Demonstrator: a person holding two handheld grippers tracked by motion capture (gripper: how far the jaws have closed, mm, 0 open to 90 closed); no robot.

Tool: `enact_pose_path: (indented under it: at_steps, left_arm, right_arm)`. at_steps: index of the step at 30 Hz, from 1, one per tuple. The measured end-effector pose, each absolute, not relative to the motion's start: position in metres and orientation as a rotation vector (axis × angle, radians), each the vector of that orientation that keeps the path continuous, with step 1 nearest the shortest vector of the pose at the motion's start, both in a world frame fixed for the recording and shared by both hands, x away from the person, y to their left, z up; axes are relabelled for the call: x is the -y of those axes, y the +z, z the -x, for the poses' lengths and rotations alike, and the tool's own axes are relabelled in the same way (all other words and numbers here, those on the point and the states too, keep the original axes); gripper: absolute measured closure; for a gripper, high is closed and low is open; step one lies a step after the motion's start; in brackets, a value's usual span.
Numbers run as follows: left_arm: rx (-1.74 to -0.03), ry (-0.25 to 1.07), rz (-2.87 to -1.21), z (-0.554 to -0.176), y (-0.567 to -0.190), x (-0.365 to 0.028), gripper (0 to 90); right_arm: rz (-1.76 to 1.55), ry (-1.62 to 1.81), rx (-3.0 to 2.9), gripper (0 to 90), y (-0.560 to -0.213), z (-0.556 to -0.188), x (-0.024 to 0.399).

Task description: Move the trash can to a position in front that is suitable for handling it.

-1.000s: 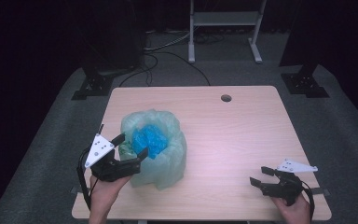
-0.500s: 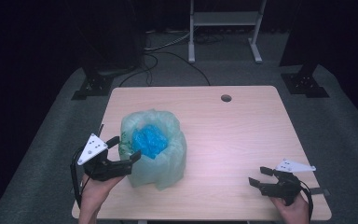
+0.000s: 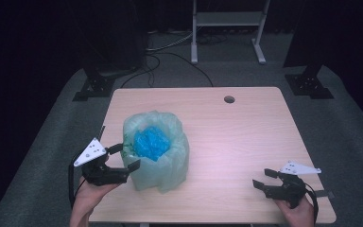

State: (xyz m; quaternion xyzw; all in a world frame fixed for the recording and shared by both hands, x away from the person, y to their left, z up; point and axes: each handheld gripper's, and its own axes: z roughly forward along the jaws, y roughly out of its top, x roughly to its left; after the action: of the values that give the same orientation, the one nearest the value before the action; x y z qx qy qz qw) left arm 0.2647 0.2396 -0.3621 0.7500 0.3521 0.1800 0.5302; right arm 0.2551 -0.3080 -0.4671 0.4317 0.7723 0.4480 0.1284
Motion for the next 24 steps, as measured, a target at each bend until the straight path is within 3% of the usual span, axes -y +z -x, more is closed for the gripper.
enact_pose_path:
  at_steps: [24]
  left_arm:
    - [-0.877,0.393,-1.812,-0.277,-0.379,-0.231,7.9]
  right_arm:
    - [-1.252,1.306,-2.242,27.2,-0.466,-0.254,0.309]
